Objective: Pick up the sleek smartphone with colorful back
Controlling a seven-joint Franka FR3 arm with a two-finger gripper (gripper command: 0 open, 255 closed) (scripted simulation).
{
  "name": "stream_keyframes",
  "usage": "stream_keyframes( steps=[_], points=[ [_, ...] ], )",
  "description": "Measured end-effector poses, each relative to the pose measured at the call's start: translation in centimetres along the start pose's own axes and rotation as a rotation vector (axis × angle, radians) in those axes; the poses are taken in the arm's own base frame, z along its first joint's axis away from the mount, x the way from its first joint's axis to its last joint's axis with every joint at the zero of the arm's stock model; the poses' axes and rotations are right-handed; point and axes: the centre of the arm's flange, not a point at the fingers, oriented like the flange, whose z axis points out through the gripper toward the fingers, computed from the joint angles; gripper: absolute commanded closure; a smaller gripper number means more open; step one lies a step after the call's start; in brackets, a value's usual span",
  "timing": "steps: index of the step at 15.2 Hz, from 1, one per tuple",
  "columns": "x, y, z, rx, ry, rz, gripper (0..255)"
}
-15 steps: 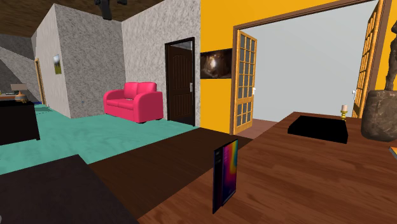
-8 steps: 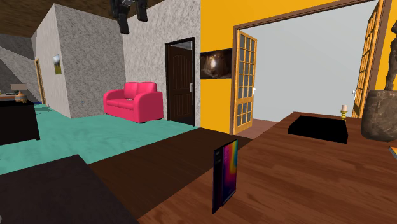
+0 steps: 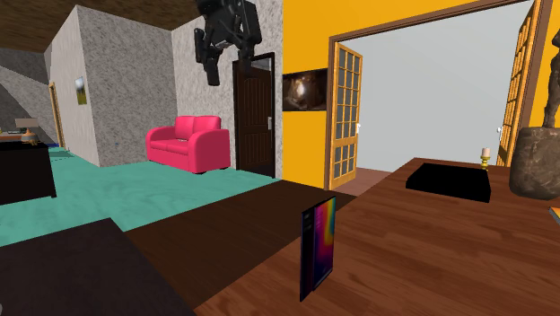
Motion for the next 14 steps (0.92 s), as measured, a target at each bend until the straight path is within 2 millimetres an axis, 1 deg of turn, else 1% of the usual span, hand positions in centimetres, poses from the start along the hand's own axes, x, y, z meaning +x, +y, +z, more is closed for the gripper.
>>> stream_keyframes(
  steps=[2, 3, 5, 10, 11, 12, 14],
  points=[
    [0.8, 1.7, 1.7, 0.008, -0.005, -0.002, 0],
    [1.1, 2.8, 2.9, 0.012, -0.008, -0.002, 0],
    [1.7, 4.2, 4.9, 0.020, -0.012, -0.004, 0],
    [3.9, 8.3, 9.7, 0.040, -0.024, -0.007, 0],
    [4.5, 9.2, 10.7, 0.044, -0.026, -0.007, 0],
    [4.6, 9.9, 11.8, 0.048, -0.029, -0.008, 0],
    [5.6, 11.7, 13.9, 0.055, -0.034, -0.009, 0]
  ],
)
